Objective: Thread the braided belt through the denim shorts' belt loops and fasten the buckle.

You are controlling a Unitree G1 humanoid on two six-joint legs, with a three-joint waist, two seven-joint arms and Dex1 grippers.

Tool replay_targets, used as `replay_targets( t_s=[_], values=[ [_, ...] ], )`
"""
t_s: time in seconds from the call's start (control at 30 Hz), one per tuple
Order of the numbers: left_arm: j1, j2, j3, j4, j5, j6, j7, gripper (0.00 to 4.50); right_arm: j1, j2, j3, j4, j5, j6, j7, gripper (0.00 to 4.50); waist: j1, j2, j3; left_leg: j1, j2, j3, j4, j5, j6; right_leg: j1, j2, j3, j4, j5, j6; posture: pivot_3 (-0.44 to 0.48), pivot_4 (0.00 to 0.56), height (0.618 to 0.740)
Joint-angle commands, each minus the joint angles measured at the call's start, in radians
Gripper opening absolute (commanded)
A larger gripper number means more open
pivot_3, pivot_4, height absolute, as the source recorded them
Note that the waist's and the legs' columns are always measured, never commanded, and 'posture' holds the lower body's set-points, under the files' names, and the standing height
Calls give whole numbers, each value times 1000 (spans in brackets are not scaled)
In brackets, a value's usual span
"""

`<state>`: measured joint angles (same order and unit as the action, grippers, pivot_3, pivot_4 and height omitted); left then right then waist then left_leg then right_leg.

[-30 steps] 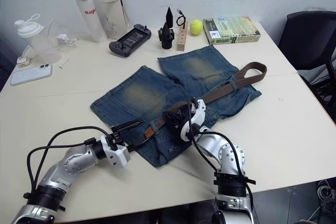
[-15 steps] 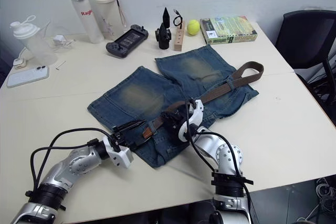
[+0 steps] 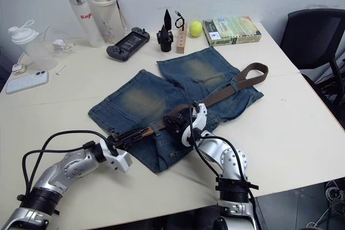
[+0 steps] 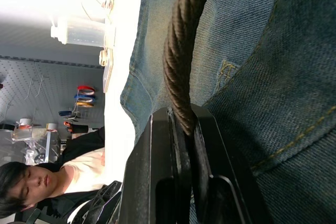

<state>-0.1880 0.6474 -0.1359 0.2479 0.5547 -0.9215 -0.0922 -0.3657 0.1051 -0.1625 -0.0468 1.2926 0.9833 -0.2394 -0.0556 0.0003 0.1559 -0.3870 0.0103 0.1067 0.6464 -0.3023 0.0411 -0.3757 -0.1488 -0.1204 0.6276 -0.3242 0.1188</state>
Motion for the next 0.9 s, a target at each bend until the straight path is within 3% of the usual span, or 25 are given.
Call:
replay_targets(
  t_s=[0.03, 0.17, 0.2, 0.27, 0.33, 0.4, 0.57, 0.7, 0.8, 0.9],
  values=[
    [30, 22, -29, 22, 42, 7, -11, 62, 26, 14, 14, 36, 0, 34, -21, 0, 0, 0, 0, 0, 0, 0, 0, 0, 0, 0, 0, 0, 0, 0, 0, 0, 150, 724],
    [30, 34, -33, 14, 49, 6, -20, 62, 22, 8, 3, 30, 19, 39, -32, 0, 0, 0, 0, 0, 0, 0, 0, 0, 0, 0, 0, 0, 0, 0, 0, 0, 150, 724],
    [29, 38, -35, 14, 50, 5, -24, 0, 21, 0, 4, 18, 24, 43, -25, 811, 0, 0, 0, 0, 0, 0, 0, 0, 0, 0, 0, 0, 0, 0, 0, 0, 150, 724],
    [28, 48, -36, 14, 51, 8, -33, 0, 23, -26, -4, -27, 54, 57, -26, 1462, 0, 0, 0, 0, 0, 0, 0, 0, 0, 0, 0, 0, 0, 0, 0, 0, 150, 724],
    [25, 55, -36, 15, 48, 10, -40, 0, 29, -78, -14, -85, 86, 84, -19, 2599, 0, 0, 0, 0, 1, 0, 0, 0, 0, 0, 0, 0, 0, 0, 0, 0, 150, 724],
    [21, 61, -35, 14, 40, 11, -47, 0, 35, -167, -15, -156, 86, 125, 24, 3091, 0, 0, 0, 0, 1, 0, 0, 0, -1, 0, 0, 0, 0, 0, 0, 0, 150, 724],
    [9, 90, -43, 0, 3, 5, -86, 0, 36, -540, 100, -418, -128, 138, 357, 3091, 1, 4, 3, 0, 1, 1, 0, -1, 0, -1, 0, 0, -1, 0, -1, 0, 150, 724],
    [-4, 120, -58, 7, -24, -15, -120, 0, 44, -833, 381, -491, -545, -136, 589, 3091, 5, 10, 6, -1, 2, 7, 1, -4, 1, -3, -1, -1, -7, -2, -5, 0, 150, 724],
    [-21, 153, -61, 15, -53, -35, -153, 0, 33, -915, 536, -382, -832, -367, 692, 3091, 5, 6, 8, 1, 3, 9, 1, -4, -1, -3, -1, -6, -6, -3, -6, 0, 150, 724],
    [-28, 166, -58, 17, -73, -44, -169, 0, 45, -916, 569, -319, -908, -395, 747, 3091, 7, 5, 10, 1, 3, 10, 2, -4, -1, -3, -2, -12, -6, -3, -6, 0, 150, 724]
  ],
)
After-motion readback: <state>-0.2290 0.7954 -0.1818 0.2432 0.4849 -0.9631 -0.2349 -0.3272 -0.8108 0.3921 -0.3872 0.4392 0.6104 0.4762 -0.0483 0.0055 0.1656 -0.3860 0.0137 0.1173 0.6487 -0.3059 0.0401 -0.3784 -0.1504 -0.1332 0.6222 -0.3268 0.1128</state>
